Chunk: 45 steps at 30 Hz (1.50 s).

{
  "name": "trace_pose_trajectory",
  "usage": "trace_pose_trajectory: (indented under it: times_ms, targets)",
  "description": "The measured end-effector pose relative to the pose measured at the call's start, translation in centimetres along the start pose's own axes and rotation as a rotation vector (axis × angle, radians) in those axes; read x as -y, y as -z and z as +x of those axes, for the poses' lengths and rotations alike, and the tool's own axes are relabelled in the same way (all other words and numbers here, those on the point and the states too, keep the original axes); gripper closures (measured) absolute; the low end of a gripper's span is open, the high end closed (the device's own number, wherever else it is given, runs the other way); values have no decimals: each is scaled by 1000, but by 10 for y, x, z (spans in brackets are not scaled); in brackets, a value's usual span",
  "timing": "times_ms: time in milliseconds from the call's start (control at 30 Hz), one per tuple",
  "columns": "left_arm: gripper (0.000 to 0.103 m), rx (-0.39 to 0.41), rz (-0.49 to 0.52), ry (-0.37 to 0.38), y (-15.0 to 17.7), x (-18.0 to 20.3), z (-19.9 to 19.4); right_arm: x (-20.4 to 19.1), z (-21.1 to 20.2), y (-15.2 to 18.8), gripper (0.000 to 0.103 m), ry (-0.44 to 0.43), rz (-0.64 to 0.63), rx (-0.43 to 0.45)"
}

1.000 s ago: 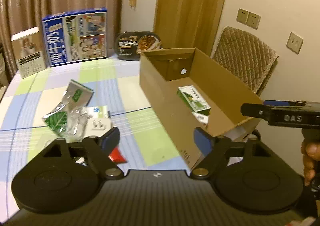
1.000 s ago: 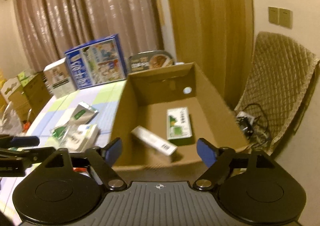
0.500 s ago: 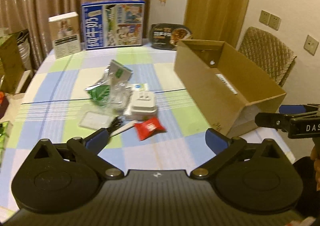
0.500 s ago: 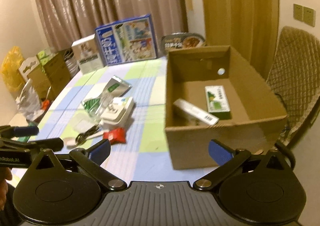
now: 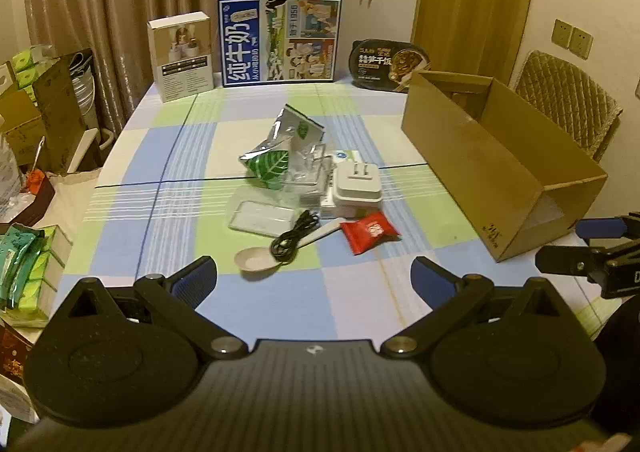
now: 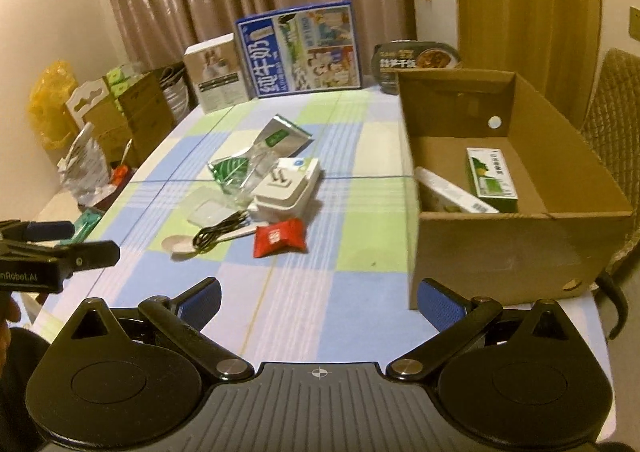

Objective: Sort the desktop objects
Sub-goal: 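Withdraw both tools back over the table toward the spoon and candy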

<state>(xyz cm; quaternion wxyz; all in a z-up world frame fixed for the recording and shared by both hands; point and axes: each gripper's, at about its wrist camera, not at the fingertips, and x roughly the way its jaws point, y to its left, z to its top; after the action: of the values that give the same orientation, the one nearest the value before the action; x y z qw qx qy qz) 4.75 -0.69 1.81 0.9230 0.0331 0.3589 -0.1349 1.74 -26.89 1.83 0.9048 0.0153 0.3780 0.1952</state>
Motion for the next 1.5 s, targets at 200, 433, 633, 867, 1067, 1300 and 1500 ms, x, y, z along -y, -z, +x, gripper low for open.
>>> trace_pose_trajectory:
  times_ms: [200, 433, 633, 867, 1067, 1300, 1500]
  targets:
    - [2, -9, 26, -2, -3, -13, 1, -9, 8, 1, 2, -14, -17, -12]
    - [2, -33, 66, 11, 0, -22, 10, -16, 17, 0, 2, -29, -35, -13]
    - [2, -54, 100, 23, -1, -28, 22, -22, 30, -2, 2, -36, -55, -21]
    - [2, -82, 144, 46, -6, -34, 44, -30, 50, -3, 2, -48, -80, -38]
    - [2, -106, 173, 65, -9, -45, 68, -33, 73, -6, 2, -49, -89, -57]
    - [7, -133, 317, 112, -5, -55, 100, -34, 100, -8, 2, -54, -99, -73]
    - [20, -148, 418, 163, 2, -61, 128, -35, 126, -11, 2, -54, -109, -79]
